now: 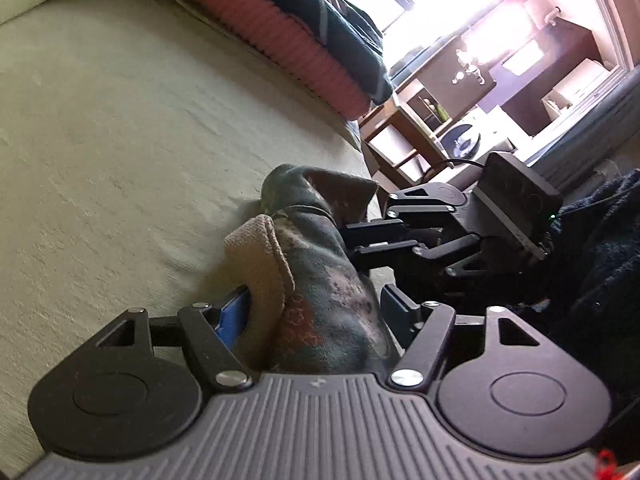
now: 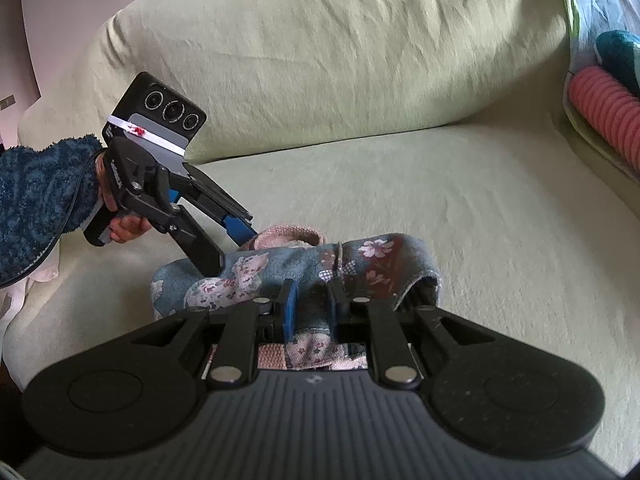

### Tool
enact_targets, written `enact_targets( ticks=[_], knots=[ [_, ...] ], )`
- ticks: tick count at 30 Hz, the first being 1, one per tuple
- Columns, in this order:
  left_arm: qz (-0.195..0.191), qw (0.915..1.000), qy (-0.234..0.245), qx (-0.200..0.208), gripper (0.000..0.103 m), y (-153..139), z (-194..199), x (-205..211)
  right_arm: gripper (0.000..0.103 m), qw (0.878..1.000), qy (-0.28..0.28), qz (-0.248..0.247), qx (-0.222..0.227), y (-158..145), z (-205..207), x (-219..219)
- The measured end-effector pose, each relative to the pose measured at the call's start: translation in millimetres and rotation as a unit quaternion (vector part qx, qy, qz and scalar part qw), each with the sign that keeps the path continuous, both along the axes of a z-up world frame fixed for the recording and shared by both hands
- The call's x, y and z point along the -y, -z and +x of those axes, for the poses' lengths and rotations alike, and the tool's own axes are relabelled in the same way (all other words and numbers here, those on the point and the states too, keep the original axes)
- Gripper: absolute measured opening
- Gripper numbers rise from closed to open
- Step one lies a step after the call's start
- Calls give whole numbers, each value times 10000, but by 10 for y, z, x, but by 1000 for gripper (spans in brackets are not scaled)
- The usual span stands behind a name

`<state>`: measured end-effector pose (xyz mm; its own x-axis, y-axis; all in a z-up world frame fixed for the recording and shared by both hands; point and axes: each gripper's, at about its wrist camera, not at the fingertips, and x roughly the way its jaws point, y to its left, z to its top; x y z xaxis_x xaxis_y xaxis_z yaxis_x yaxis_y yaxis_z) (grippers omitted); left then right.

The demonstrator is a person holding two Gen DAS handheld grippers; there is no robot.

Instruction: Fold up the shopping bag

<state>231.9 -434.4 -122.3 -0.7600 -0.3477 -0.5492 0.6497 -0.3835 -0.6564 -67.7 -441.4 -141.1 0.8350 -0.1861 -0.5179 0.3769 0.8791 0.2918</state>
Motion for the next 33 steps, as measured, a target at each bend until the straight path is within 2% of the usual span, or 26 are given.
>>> enact_targets(
  ticks=[3, 5, 6, 8, 10, 12, 14, 16, 19, 23, 26, 27, 30, 33],
  knots=[
    [-85, 9996, -275, 51, 69, 31, -31, 47, 12, 10000, 29, 12, -45, -7, 16, -7],
    [-315, 9988, -130, 361, 69, -35, -169, -4, 12, 9999, 53, 23, -98, -15, 33, -13],
    [-492, 9961, 55, 733, 69, -97, -280, -53, 11, 9999, 48, 77, -120, -15, 38, 5],
    [-790, 9812, 473, 1696, 70, -237, -550, -148, 11, 9997, 29, 206, -155, -11, 45, 51],
    [-854, 9662, 626, 2350, 70, -341, -763, -189, 9, 9992, 19, 342, -205, -7, 59, 104],
    [-1019, 9431, 822, 3057, 70, -425, -1004, -252, 9, 9986, 20, 426, -298, -12, 82, 135],
    [-1082, 9235, 906, 3566, 71, -466, -1178, -311, 9, 9984, 39, 402, -404, -27, 107, 122],
    [-1119, 9084, 918, 3923, 71, -456, -1303, -370, 9, 9982, 71, 376, -469, -38, 127, 102],
    [-1172, 8929, 802, 4273, 74, -375, -1453, -428, 8, 9979, 109, 399, -503, -50, 138, 93],
    [-1194, 8840, 623, 4477, 83, -215, -1493, -445, 9, 9974, 159, 429, -549, -66, 153, 81],
    [-1252, 8833, 531, 4486, 83, -164, -1481, -456, 9, 9971, 197, 452, -583, -78, 164, 72],
    [-1279, 8805, 528, 4535, 83, -158, -1495, -460, 9, 9970, 209, 460, -594, -82, 167, 69],
    [-1354, 8647, 537, 4807, 82, -194, -1589, -471, 9, 9966, 225, 452, -645, -97, 181, 60],
    [-1376, 8590, 429, 4913, 83, -148, -1678, -469, 9, 9964, 194, 415, -715, -115, 193, 58]
  ],
)
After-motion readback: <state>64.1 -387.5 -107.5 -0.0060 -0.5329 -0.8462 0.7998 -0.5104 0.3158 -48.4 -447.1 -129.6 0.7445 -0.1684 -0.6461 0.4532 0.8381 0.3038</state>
